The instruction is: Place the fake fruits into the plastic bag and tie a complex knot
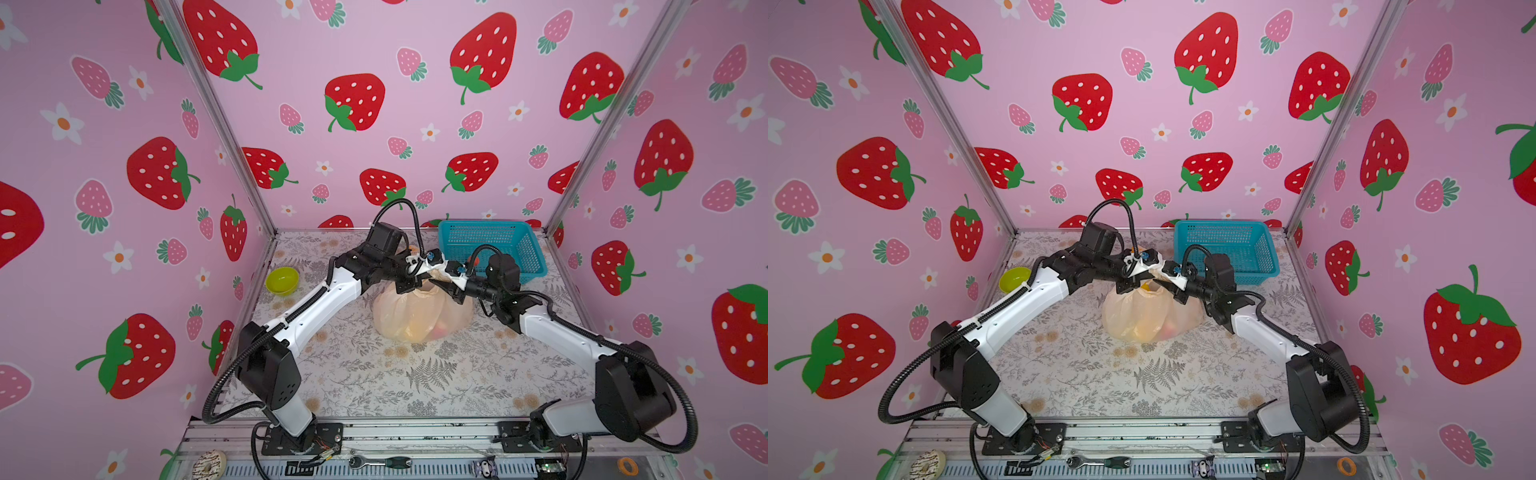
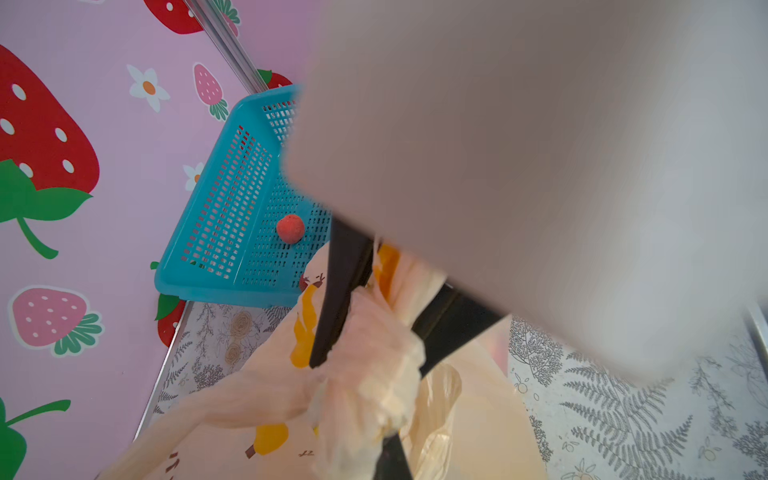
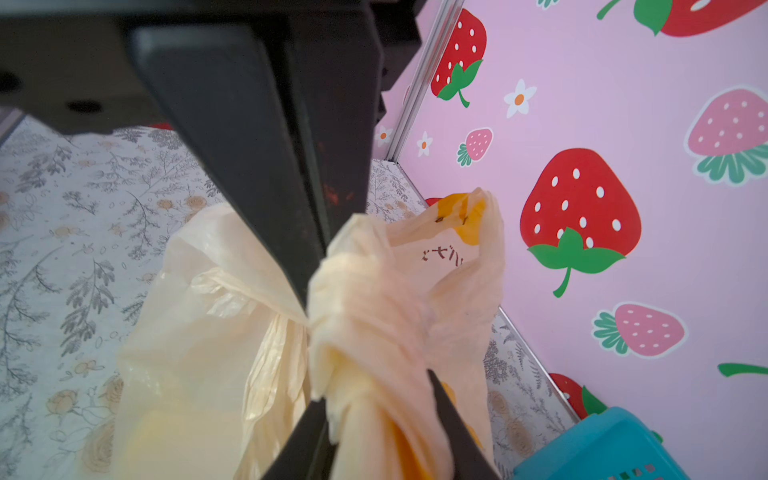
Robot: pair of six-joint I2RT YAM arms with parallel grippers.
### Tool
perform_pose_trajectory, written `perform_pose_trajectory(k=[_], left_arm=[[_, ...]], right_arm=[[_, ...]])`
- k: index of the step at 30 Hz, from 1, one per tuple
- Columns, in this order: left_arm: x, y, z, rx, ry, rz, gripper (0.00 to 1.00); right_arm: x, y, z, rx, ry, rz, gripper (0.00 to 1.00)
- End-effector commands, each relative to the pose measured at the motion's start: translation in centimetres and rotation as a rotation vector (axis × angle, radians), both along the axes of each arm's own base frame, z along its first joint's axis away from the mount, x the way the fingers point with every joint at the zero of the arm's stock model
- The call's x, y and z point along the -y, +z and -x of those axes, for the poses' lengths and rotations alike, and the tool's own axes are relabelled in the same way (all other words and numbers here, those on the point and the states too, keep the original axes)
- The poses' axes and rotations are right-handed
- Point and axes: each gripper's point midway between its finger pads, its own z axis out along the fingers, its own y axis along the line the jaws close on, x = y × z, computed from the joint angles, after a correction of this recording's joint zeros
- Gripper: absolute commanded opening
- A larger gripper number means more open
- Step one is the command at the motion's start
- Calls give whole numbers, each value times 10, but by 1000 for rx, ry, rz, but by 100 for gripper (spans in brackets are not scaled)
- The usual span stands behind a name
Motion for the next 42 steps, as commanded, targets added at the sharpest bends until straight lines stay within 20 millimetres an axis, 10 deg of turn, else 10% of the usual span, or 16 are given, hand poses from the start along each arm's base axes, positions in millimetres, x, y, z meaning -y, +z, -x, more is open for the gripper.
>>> perform_pose_trajectory(k=[1,5,9,15,28,42], left_arm=[[4,11,4,36,-26,14,0],[2,12,2,10,10,23,3],[-7,9,1,-19,81,15,30],[-35,-11,-5,-67,225,-4,44],[-28,-32,3,-221,321,198,2],[6,-33,18,-337,228,383,10]], right_arm=[[-7,12,-1,36,19,-16,22],[-11,10,0,12,18,-27,0],[-10,9,1,-4,8,-47,0],[-6,21,1,-16,-26,-110,0],[-5,51,2,-120,-95,-402,0],[-8,65,11,-191,-48,-598,0]])
